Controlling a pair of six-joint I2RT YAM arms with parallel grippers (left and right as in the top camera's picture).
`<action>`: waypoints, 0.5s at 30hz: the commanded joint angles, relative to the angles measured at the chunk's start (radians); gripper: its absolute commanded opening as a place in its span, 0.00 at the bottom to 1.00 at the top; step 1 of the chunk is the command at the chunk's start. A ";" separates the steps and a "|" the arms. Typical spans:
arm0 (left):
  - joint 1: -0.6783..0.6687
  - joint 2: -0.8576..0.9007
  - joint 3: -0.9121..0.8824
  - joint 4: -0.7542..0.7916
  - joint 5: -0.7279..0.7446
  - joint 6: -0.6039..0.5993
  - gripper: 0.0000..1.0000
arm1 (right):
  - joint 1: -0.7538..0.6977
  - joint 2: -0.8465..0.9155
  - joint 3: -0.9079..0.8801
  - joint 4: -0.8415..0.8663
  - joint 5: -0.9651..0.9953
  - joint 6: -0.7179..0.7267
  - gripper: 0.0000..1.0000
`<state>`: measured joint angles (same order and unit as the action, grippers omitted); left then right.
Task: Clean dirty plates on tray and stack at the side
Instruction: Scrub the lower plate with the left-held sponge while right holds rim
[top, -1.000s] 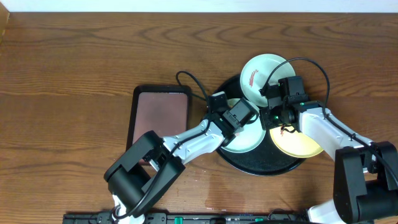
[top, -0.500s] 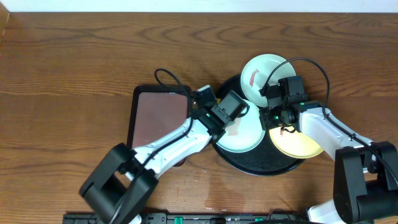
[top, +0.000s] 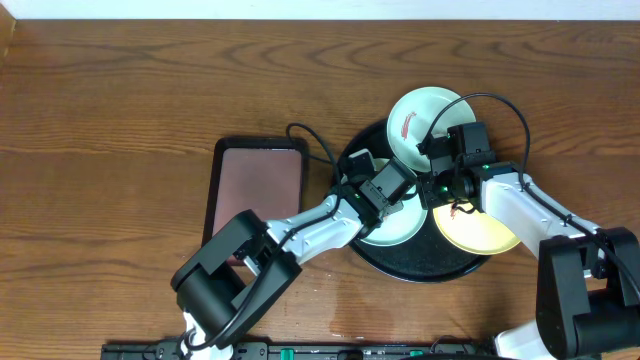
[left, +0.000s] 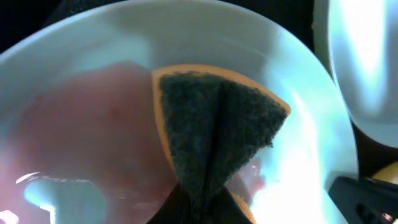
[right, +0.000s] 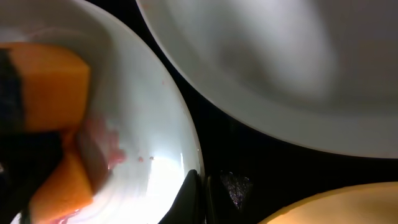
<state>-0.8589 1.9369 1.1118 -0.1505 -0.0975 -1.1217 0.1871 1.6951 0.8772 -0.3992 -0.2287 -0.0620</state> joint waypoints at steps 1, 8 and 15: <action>0.011 0.029 -0.008 -0.055 0.094 0.002 0.09 | 0.005 0.006 0.012 -0.006 0.018 0.001 0.01; 0.014 0.028 -0.008 -0.227 0.183 0.028 0.07 | 0.005 0.006 0.012 -0.006 0.018 0.001 0.01; 0.064 0.003 -0.008 -0.342 0.143 0.028 0.07 | 0.005 0.006 0.012 -0.006 0.018 0.001 0.01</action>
<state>-0.8223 1.9072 1.1545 -0.4248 0.0555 -1.1049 0.1871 1.6951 0.8776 -0.3996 -0.2287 -0.0620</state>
